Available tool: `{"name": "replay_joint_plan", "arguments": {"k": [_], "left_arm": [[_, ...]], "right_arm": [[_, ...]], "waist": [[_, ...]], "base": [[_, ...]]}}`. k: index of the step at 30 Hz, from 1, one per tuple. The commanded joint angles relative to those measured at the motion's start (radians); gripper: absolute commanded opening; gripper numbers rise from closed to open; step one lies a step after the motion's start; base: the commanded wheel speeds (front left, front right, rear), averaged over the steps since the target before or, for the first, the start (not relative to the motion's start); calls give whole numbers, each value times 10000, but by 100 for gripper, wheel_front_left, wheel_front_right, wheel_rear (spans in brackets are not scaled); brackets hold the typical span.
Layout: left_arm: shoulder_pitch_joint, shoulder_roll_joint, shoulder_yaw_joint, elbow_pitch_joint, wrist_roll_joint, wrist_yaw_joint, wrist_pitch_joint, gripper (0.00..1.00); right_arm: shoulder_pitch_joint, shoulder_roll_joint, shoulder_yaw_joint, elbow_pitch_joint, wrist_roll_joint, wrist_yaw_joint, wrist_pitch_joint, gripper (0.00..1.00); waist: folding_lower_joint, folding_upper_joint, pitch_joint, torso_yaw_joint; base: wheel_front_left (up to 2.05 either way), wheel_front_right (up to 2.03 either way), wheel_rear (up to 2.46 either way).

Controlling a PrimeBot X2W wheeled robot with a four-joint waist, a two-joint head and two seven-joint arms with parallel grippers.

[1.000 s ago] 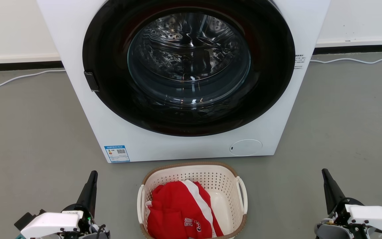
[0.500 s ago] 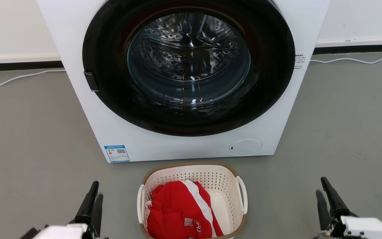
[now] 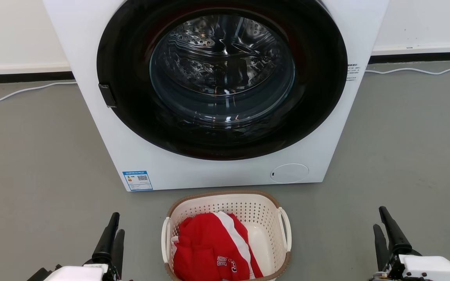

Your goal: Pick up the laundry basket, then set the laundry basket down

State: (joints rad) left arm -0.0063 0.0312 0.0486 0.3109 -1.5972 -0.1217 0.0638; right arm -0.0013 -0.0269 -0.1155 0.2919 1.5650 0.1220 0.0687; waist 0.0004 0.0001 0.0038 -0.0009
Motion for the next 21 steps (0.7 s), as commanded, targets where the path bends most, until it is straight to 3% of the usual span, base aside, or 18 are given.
{"name": "replay_joint_plan", "arguments": {"k": [1, 9, 21], "left_arm": [[-303, 53, -37, -320, 207, -23, -101, 100], [-339, 62, -108, -278, 727, -27, -307, 100], [-441, 77, -236, -226, 2419, -35, -658, 100]], "right_arm": [[-207, -106, 117, -404, -321, 19, -149, 100], [-188, -115, 152, -540, -1409, 23, -355, 100], [-180, -131, 292, -786, -3607, 31, -707, 100]], "waist": [[-3, -1, 0, -2], [-3, -1, 2, -9], [-3, -1, 9, -42]], "base": [[0, 0, 0], [0, 0, 0], [0, 0, 0]]}}
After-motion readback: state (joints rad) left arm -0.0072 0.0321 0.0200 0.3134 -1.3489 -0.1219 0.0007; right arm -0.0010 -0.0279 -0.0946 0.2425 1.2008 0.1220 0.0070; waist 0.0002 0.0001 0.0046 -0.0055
